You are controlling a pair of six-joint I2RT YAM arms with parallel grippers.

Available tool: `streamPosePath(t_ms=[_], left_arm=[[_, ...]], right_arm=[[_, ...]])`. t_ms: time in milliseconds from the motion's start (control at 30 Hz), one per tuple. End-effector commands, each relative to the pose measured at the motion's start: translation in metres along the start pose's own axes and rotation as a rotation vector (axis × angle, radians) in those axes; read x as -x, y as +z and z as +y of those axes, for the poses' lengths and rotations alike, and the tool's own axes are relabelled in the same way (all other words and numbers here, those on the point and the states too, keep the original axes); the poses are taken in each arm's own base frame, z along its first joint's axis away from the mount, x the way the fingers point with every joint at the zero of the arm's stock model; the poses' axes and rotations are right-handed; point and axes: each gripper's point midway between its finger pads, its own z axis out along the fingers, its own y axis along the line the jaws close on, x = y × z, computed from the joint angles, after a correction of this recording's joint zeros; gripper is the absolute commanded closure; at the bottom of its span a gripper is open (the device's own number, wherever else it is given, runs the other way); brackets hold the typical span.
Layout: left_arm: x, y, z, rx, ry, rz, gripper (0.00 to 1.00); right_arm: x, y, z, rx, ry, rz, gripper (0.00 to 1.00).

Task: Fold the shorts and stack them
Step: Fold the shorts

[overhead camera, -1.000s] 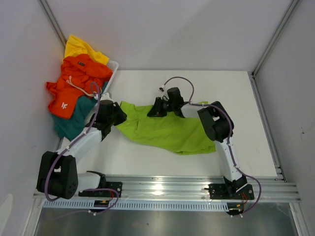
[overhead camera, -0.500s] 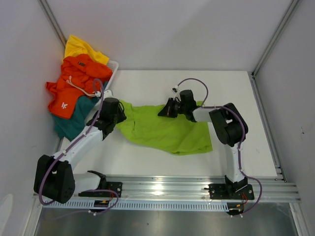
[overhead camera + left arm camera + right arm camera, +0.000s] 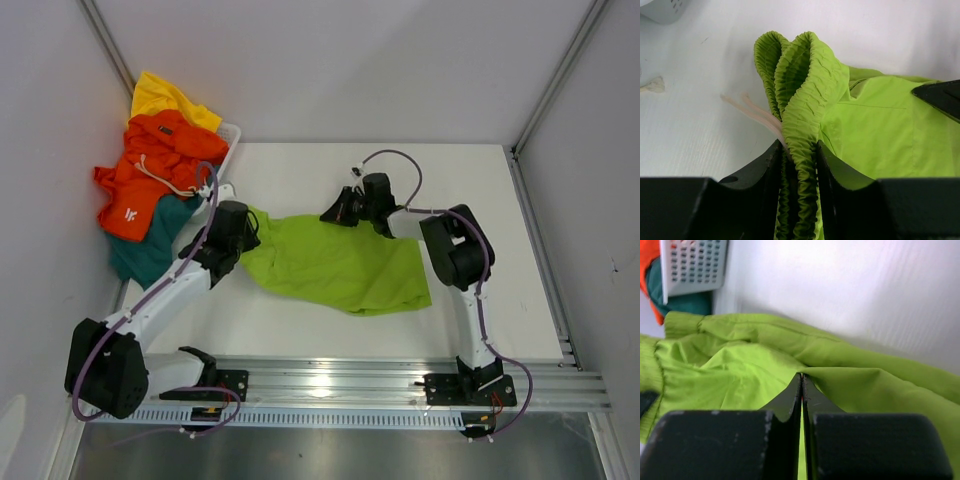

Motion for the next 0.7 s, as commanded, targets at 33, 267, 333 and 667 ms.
streamPosePath(t_ms=[33, 267, 333, 667], left_arm=[[0.031, -0.015, -0.014, -0.026, 0.003, -0.095, 1.0], [0.043, -0.028, -0.031, -0.042, 0.052, -0.12, 1.0], [0.051, -0.036, -0.047, -0.082, 0.065, -0.133, 1.0], [0.069, -0.058, -0.101, -0.084, 0.197, -0.131, 1.0]], right_arm=[[0.015, 0.013, -0.011, -0.079, -0.015, -0.039, 1.0], [-0.011, 0.028, -0.041, -0.288, -0.015, 0.011, 1.0], [-0.013, 0.033, -0.04, -0.29, -0.011, 0.017, 1.0], [-0.028, 0.053, -0.013, -0.247, -0.052, 0.035, 1.0]])
